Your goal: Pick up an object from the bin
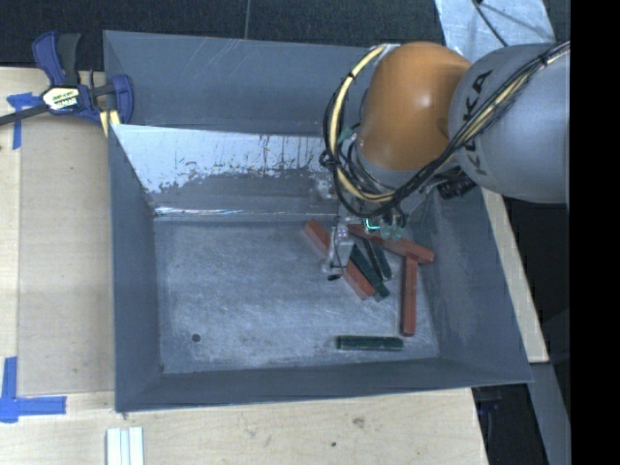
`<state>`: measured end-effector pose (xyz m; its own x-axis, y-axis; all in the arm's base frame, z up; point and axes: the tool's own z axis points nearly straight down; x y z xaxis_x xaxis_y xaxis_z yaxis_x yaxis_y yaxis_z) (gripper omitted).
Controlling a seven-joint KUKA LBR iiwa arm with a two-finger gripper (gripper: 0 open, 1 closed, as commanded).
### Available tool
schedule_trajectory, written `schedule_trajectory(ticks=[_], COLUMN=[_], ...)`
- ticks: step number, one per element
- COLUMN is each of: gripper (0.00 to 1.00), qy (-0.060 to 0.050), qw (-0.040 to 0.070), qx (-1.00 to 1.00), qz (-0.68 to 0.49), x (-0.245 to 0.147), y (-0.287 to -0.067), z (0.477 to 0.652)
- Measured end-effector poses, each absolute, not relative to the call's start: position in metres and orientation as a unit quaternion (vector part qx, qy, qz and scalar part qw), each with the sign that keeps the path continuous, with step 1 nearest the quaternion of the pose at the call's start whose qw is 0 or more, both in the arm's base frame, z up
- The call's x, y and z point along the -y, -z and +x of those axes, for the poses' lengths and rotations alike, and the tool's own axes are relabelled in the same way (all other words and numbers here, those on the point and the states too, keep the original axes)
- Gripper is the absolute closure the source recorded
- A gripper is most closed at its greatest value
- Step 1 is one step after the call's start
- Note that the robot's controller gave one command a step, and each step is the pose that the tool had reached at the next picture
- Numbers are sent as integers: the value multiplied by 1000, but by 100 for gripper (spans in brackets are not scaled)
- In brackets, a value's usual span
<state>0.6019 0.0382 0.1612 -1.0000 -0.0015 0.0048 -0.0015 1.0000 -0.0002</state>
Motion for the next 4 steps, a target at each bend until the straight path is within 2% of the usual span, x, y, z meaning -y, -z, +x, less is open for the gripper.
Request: schedule_trajectory(ticks=[1,2,3,4], gripper=[0,0,100,100], qy=[0,0,0,0], qw=[0,-1,-2,-6], qx=[994,990,990,991], qz=[108,-141,-141,-135], x=[8,58,58,62], y=[-97,-70,-71,-164], z=[616,566,566,564])
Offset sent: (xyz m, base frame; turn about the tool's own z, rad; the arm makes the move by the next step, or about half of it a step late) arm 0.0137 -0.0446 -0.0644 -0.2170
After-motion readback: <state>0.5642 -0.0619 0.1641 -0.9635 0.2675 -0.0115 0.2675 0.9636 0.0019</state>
